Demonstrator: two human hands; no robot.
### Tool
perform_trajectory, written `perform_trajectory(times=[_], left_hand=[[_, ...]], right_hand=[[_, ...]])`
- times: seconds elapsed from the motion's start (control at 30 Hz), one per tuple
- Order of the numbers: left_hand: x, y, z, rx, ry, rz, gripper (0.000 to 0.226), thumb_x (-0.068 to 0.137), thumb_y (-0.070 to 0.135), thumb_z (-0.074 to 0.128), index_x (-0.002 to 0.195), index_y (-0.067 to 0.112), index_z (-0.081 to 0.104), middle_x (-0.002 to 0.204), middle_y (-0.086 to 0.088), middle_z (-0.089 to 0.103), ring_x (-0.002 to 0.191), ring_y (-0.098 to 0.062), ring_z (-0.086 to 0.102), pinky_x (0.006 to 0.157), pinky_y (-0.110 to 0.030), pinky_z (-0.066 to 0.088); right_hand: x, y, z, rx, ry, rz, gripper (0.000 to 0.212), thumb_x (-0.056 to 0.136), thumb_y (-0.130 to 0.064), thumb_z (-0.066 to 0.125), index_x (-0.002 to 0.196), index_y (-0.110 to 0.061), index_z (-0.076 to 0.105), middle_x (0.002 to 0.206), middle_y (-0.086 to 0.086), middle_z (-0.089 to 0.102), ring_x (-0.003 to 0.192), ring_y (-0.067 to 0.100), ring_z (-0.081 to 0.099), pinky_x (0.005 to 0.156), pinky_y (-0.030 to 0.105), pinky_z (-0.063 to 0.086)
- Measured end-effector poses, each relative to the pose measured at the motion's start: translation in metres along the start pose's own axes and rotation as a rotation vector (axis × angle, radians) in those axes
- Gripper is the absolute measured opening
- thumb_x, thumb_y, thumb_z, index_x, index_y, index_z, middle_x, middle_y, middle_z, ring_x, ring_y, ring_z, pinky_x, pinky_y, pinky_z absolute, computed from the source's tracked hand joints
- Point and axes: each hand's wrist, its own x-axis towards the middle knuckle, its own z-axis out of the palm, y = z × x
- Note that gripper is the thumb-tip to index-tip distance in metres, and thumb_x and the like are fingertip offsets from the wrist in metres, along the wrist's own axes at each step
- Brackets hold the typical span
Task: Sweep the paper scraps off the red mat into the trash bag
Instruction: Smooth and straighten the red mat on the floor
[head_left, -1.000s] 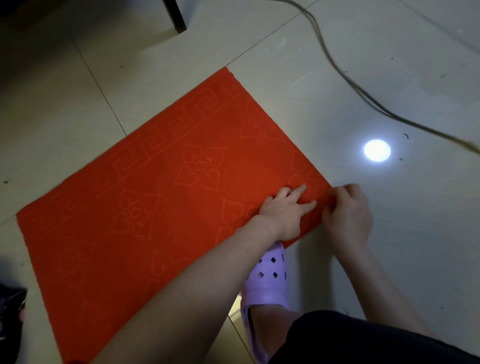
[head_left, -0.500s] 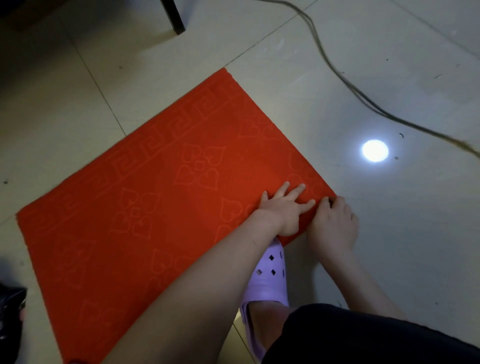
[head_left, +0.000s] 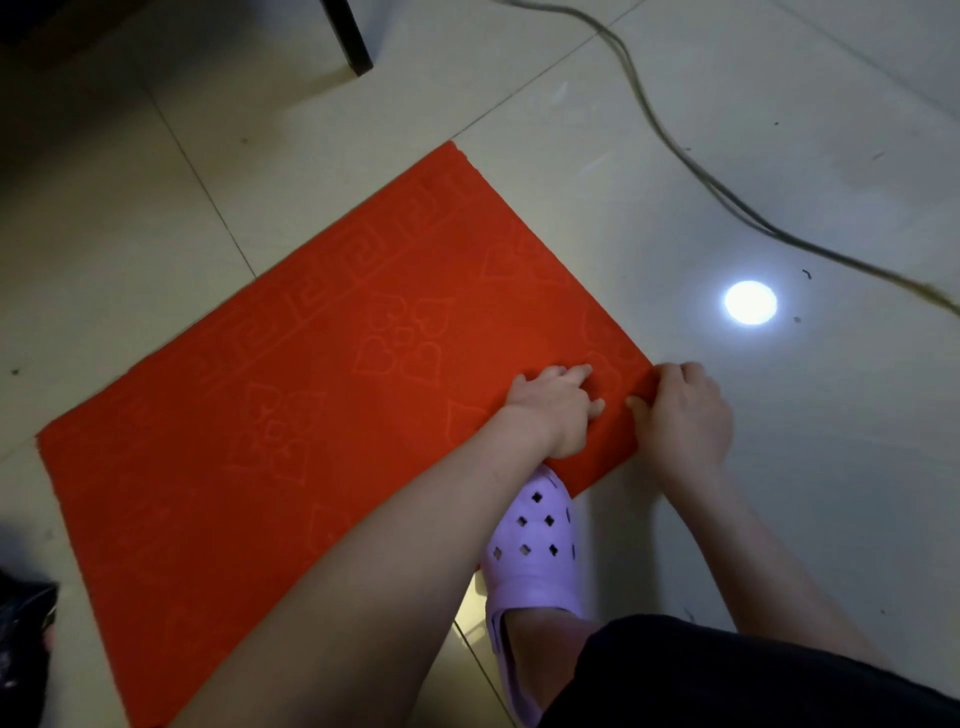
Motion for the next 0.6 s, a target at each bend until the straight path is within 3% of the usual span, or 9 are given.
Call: perform_trajectory(times=[0.07,0.13,0.23,0.3,0.37,0.47,0.6], left_hand=[[-0.001,0.000,0.002,-0.012,-0.010,-0.003,0.058,0.094,0.019,0.044,0.147,0.040,0.033,0.162,0.004,-0.001,0.147,-0.024,0.005,0.113,-0.056,0.019],[-0.002,-0.002,0.002,-0.028,0.001,0.002,0.056,0.094,0.023,0.047,0.146,0.040,0.035,0.162,0.004,0.001,0.147,-0.023,0.007,0.113,-0.054,0.021],[-0.003,-0.002,0.000,-0.061,0.111,0.001,0.052,0.090,0.025,0.054,0.140,0.036,0.046,0.158,0.003,0.019,0.141,-0.023,0.026,0.108,-0.044,0.032],[-0.002,0.002,0.000,-0.058,0.225,-0.012,0.054,0.083,0.027,0.064,0.135,0.026,0.049,0.146,-0.001,0.038,0.129,-0.026,0.041,0.096,-0.040,0.041],[0.001,0.006,0.002,-0.006,0.286,-0.020,0.070,0.078,0.031,0.071,0.139,0.021,0.038,0.136,-0.003,0.043,0.121,-0.027,0.047,0.089,-0.039,0.043],[0.007,0.008,0.007,0.085,0.300,-0.025,0.096,0.077,0.036,0.074,0.152,0.026,0.015,0.144,-0.004,0.032,0.126,-0.028,0.038,0.094,-0.039,0.041],[0.013,0.012,0.008,0.075,0.270,-0.082,0.114,0.067,0.035,0.083,0.153,0.024,0.009,0.148,-0.003,0.022,0.132,-0.029,0.028,0.101,-0.041,0.037]], right_hand=[[-0.001,-0.001,0.001,0.032,-0.013,-0.064,0.058,0.076,-0.040,0.071,0.116,-0.003,0.053,0.114,0.020,0.052,0.104,0.040,0.050,0.081,0.047,0.045],[-0.007,0.003,0.004,-0.004,-0.092,-0.127,0.090,0.065,-0.054,0.076,0.135,-0.008,0.041,0.128,0.016,0.043,0.115,0.038,0.043,0.086,0.046,0.044],[-0.006,0.007,0.003,-0.082,-0.164,-0.149,0.113,0.055,-0.064,0.077,0.145,-0.018,0.026,0.137,0.009,0.034,0.124,0.031,0.036,0.091,0.043,0.042],[-0.002,0.005,0.000,-0.089,-0.145,-0.167,0.112,0.051,-0.062,0.080,0.140,-0.016,0.031,0.130,0.009,0.040,0.118,0.031,0.041,0.089,0.042,0.043],[0.000,0.000,-0.002,-0.105,-0.127,-0.182,0.105,0.051,-0.060,0.081,0.134,-0.014,0.037,0.124,0.009,0.045,0.113,0.030,0.046,0.087,0.041,0.043],[0.005,0.003,-0.004,-0.129,-0.084,-0.209,0.092,0.054,-0.057,0.080,0.127,-0.013,0.044,0.120,0.008,0.050,0.109,0.029,0.051,0.084,0.039,0.043],[0.009,0.011,0.002,0.105,-0.124,-0.239,0.080,0.059,-0.038,0.085,0.123,-0.007,0.049,0.116,0.012,0.052,0.105,0.032,0.052,0.084,0.038,0.042]])
